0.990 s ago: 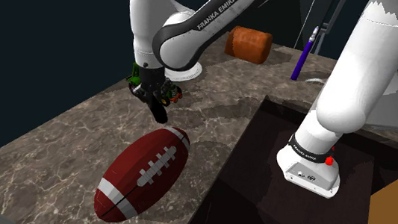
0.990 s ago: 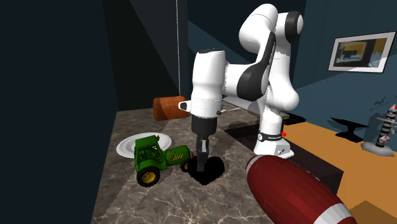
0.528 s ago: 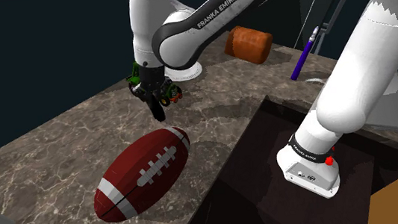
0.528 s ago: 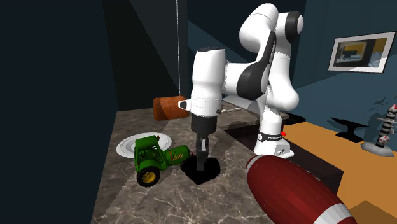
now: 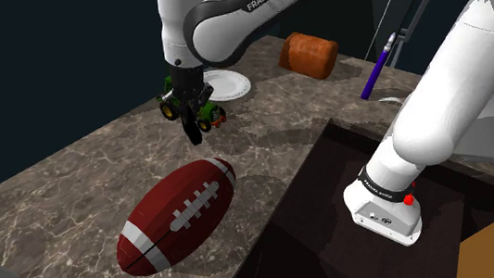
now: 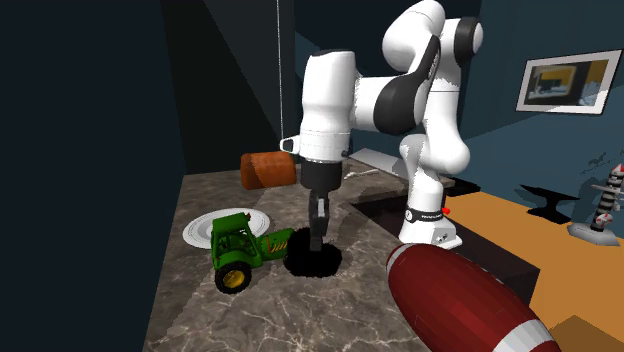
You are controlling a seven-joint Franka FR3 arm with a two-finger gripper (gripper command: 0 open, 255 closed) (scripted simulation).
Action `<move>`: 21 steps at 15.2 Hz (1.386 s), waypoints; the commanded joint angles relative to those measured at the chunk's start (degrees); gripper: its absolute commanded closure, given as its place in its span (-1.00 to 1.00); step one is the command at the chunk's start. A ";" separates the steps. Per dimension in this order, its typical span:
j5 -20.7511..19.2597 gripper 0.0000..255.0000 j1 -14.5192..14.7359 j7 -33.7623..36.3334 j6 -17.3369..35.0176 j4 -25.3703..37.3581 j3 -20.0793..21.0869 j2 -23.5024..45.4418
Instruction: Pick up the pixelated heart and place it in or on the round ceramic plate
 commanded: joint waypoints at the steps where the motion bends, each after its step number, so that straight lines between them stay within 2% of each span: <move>1: 0.47 1.00 0.00 -0.30 -1.46 0.81 0.00 -0.72; 8: 1.86 1.00 -0.09 -1.38 -6.61 3.94 -0.19 -3.02; 15: 1.60 1.00 -4.59 -10.57 -7.82 7.16 -4.99 -0.87; 21: 0.85 1.00 -8.29 -17.58 -9.52 12.52 -8.55 3.00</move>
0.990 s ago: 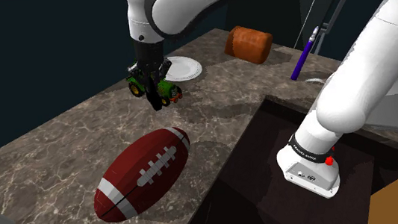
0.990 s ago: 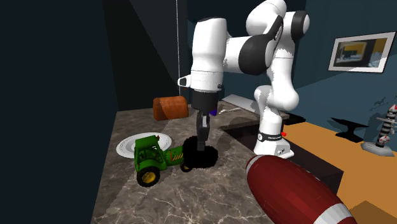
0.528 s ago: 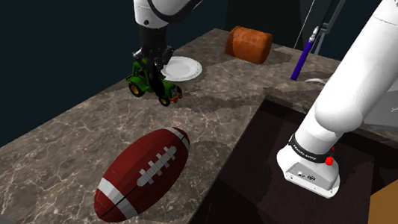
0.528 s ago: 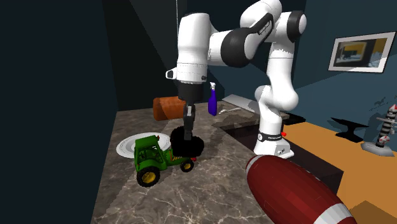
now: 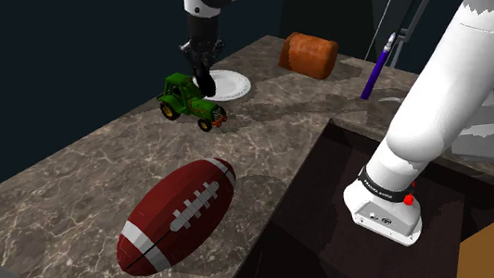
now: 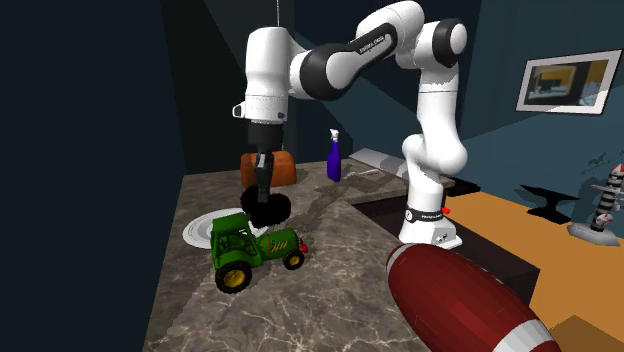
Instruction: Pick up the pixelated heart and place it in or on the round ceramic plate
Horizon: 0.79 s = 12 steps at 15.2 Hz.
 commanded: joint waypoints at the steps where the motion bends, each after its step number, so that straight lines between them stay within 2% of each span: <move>1: -0.42 1.00 -1.10 -2.11 -1.03 2.81 -1.06 1.90; 7: -1.28 1.00 -4.41 -8.31 -3.76 11.15 -4.03 7.74; 12: -1.97 1.00 -6.88 -12.99 -6.98 20.41 -6.04 13.94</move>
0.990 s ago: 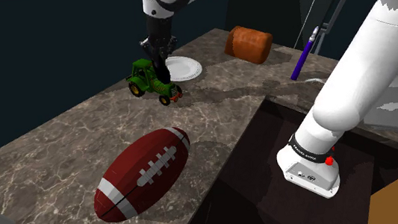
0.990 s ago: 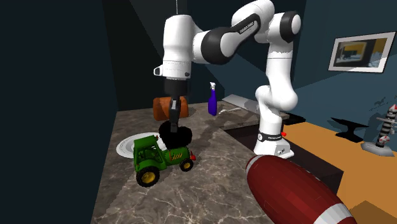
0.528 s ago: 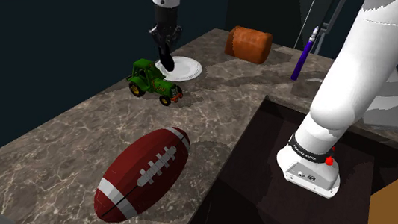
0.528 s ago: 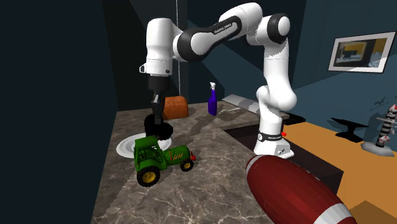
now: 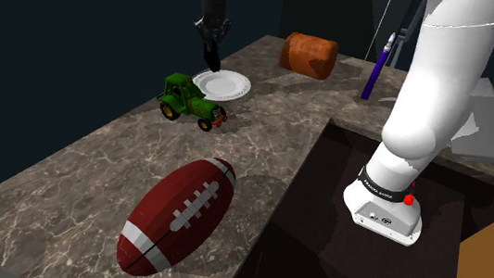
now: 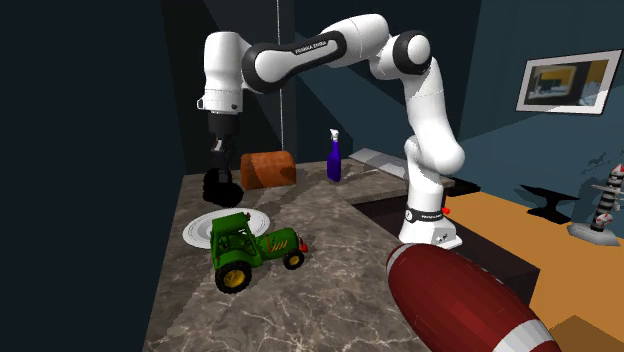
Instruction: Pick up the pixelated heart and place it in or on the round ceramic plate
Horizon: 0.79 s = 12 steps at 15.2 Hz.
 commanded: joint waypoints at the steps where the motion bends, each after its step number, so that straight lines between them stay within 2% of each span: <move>1: -0.19 1.00 -1.02 -1.98 -1.32 3.75 -0.76 2.46; 4: -0.48 1.00 -1.98 -3.91 -3.26 9.00 -1.51 5.84; 12: -0.77 1.00 -2.04 -3.79 2.43 4.34 -1.67 6.90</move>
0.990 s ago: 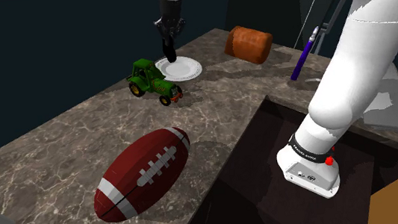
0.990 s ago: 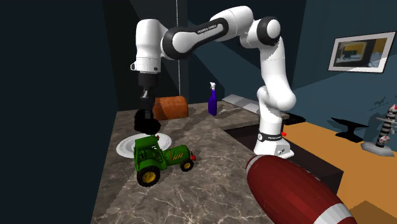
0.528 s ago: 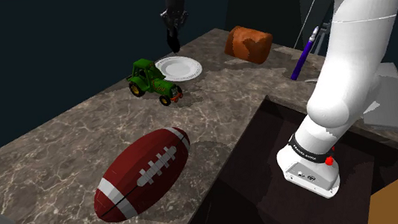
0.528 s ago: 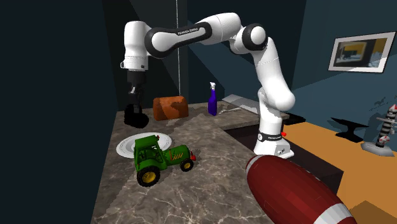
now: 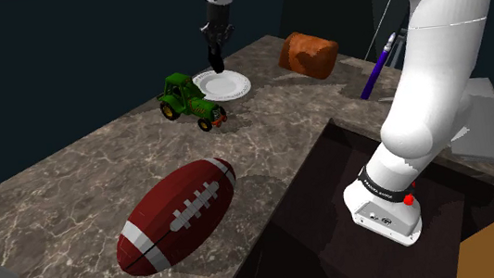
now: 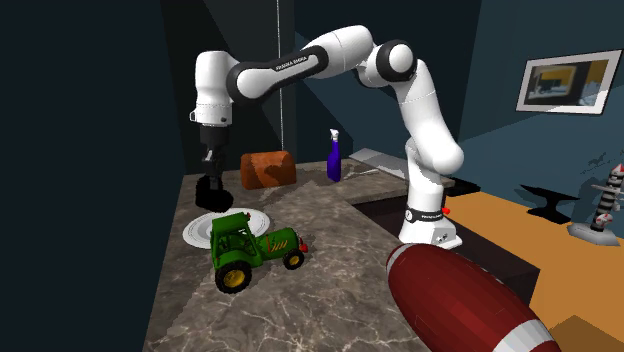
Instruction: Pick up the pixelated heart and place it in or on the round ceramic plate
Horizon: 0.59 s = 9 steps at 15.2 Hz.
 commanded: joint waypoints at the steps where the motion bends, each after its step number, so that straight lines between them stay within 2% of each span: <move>1: -0.08 1.00 -0.02 0.02 1.48 -1.19 -0.04 0.25; 9: -0.57 1.00 0.05 0.24 6.82 -4.69 -0.29 2.14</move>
